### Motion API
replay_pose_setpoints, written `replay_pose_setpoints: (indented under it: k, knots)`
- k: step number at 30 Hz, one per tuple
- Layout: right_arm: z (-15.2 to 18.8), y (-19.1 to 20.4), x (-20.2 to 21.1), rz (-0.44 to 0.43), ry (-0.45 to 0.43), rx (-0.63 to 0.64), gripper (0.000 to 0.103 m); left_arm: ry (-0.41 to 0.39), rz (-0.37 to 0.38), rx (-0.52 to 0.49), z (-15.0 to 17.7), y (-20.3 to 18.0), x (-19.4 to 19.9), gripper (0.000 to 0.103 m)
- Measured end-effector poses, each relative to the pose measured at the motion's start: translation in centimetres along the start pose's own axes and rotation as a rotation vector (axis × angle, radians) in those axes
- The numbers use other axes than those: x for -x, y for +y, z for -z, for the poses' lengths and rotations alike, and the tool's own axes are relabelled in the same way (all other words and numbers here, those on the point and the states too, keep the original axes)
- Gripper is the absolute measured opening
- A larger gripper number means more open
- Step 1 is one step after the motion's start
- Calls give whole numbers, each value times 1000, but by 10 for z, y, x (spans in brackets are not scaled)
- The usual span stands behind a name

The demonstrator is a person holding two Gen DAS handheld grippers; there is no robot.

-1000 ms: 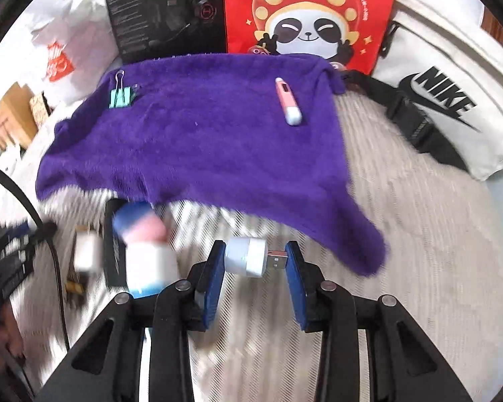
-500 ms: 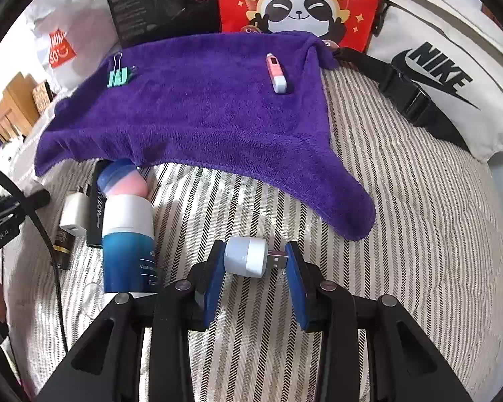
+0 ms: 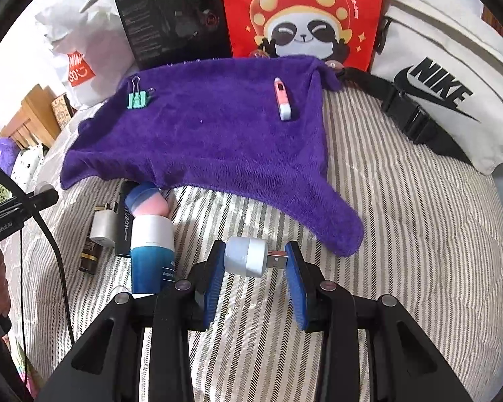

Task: Organize rigid objects
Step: 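Release the USB plug beside the pen with the right tool while the left holds the roll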

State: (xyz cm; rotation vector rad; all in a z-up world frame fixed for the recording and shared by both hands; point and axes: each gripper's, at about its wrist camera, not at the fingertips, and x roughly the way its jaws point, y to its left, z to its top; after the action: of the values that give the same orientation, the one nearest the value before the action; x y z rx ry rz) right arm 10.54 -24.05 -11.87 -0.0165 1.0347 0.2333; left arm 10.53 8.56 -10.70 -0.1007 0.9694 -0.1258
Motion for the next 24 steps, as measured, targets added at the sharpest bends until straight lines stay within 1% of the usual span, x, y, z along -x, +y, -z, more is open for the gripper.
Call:
replay_pose_setpoints:
  k: [4,11,13,15,18,20,24]
  knots:
    - [-5,-2,9,-9,-22,5,36,-6,11,16,-8,1,4,30]
    - [-22,-7,16,-14,-60,7,36,-20,0,11,-14,3,9,30]
    - [-29,-8,16,-28,-76,7,36,-25,-2,3,-15,2,9,30]
    - [-39,-9,12,-42,-83,12,36,-19,-6,-3,-19,2,7,30]
    - [-56,-8,1,-36,-85,23,36,-19,-16,-10,-22,2,4,30]
    - [-68,-9,-7,-30,-86,19,36,-17,-8,-10,-23,3,2,30]
    - [-85,-10,-26,-23,-68,17,36,-20,-5,2,-25,8,-1,30]
